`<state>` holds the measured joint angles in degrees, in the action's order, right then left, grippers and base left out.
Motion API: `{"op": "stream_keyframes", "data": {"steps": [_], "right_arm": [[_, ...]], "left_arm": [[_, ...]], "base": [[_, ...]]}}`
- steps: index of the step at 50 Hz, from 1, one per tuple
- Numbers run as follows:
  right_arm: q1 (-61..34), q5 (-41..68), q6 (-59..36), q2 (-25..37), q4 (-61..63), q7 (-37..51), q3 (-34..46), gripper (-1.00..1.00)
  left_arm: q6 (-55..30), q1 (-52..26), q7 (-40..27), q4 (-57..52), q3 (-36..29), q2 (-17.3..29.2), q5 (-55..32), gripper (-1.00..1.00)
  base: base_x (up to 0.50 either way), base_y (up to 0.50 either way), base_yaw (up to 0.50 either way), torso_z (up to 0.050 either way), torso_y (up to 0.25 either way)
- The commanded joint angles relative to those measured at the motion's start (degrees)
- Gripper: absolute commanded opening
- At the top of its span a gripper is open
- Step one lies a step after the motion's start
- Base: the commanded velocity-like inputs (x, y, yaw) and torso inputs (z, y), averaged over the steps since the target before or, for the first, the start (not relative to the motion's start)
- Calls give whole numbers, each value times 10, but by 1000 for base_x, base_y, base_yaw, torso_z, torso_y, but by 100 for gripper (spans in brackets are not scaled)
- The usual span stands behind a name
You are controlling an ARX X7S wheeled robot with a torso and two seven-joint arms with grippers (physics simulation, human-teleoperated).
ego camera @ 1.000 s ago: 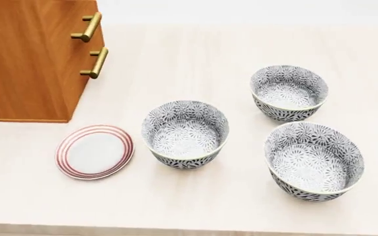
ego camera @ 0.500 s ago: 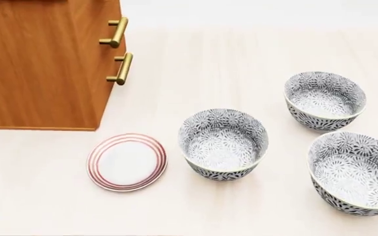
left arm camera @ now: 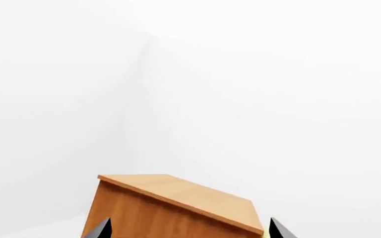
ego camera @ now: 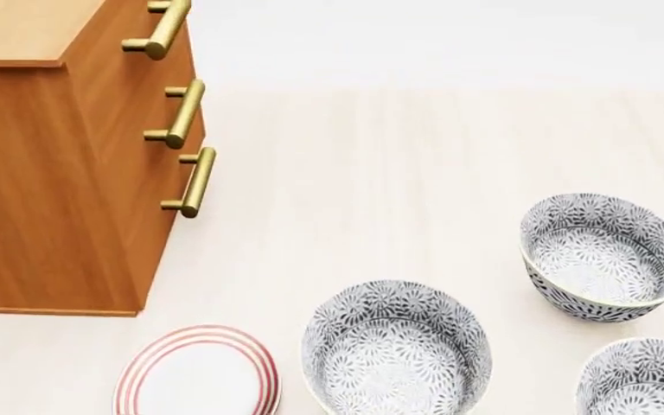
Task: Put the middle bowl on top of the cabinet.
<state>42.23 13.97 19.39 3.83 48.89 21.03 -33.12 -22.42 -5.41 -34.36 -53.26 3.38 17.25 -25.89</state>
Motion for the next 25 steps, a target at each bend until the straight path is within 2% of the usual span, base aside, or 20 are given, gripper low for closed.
{"op": "stream_keyframes", "data": {"steps": [1, 5, 8, 13, 15, 22, 25], "right_arm": [[5, -6, 7, -4, 4, 1, -3, 100], [6, -3, 13, -6, 3, 1, -6, 100], [7, -3, 8, -5, 3, 1, -7, 100], [6, 0, 6, -5, 3, 2, -9, 100], [5, 0, 6, -5, 2, 2, -8, 100], [6, 3, 7, -2, 4, -3, -3, 100], [6, 1, 5, -4, 6, -3, -3, 100]], "left_arm": [[-5, -1, -6, 1, 3, 3, -14, 100], [-45, -7, -29, 2, 11, 4, -40, 100], [-145, -25, -99, 40, 41, -18, -117, 100], [-239, -38, -173, 65, 70, -43, -221, 100], [-242, -37, -169, 71, 73, -50, -245, 100], [-224, -22, -148, 74, 16, -53, -195, 100], [-221, -19, -140, 87, 2, -56, -190, 100]], "base": [[0, 0, 0, 0, 0], [0, 0, 0, 0, 0], [0, 0, 0, 0, 0], [0, 0, 0, 0, 0], [0, 0, 0, 0, 0], [0, 0, 0, 0, 0], [419, 0, 0, 0, 0]]}}
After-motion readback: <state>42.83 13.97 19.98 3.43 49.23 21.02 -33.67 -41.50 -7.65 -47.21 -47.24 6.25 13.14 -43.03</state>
